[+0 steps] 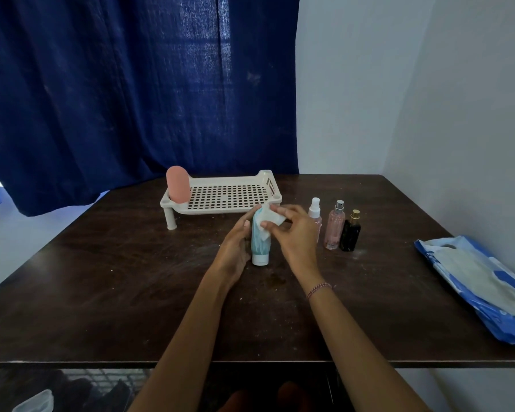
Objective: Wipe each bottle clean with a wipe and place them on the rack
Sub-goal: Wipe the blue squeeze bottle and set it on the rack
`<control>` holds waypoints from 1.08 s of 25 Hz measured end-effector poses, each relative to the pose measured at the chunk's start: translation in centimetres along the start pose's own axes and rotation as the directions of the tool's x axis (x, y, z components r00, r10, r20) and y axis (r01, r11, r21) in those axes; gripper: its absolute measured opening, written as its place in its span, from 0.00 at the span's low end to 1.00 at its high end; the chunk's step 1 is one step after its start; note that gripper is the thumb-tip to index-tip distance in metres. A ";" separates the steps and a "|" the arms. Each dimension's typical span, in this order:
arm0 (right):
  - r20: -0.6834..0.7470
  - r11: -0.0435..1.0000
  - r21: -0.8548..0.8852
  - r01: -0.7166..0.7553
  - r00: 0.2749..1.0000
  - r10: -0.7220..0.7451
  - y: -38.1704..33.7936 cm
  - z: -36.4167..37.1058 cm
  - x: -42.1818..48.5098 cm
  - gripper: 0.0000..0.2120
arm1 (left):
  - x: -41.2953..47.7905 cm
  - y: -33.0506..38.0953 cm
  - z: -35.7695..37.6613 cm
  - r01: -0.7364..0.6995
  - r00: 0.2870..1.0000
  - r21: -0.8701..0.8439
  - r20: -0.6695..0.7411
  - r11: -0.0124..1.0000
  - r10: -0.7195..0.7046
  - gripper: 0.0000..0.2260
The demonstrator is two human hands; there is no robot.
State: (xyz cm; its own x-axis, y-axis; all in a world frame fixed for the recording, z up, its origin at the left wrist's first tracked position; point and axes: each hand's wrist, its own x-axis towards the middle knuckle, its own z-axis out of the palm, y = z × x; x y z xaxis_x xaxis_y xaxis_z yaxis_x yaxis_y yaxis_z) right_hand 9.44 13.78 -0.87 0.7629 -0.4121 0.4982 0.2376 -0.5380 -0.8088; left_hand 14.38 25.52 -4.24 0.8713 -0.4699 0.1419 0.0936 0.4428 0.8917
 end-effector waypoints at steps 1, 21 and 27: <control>-0.007 1.000 -0.007 0.011 1.000 -0.011 0.1 0.1 0.1 0.18 | 0.1 0.0 0.0 0.004 1.000 0.010 0.003 1.000 -0.004 0.15; 0.121 0.911 -0.262 0.320 0.947 -0.298 -0.7 -1.1 0.9 0.10 | 0.4 -0.6 0.0 -0.048 0.996 0.034 0.080 0.998 0.045 0.15; 0.283 0.847 -0.283 0.450 0.883 -0.374 -0.6 -1.2 0.2 0.11 | 0.4 -0.8 -0.1 -0.073 0.994 0.051 0.082 0.996 0.069 0.15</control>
State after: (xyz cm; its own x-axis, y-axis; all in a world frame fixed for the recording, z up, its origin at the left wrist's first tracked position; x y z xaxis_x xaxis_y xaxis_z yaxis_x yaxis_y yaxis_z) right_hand 8.70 13.12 0.10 0.7548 0.0453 0.6544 0.3741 -0.8492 -0.3728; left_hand 14.68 25.11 -4.95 0.8334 -0.4990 0.2374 0.0050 0.4364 0.8997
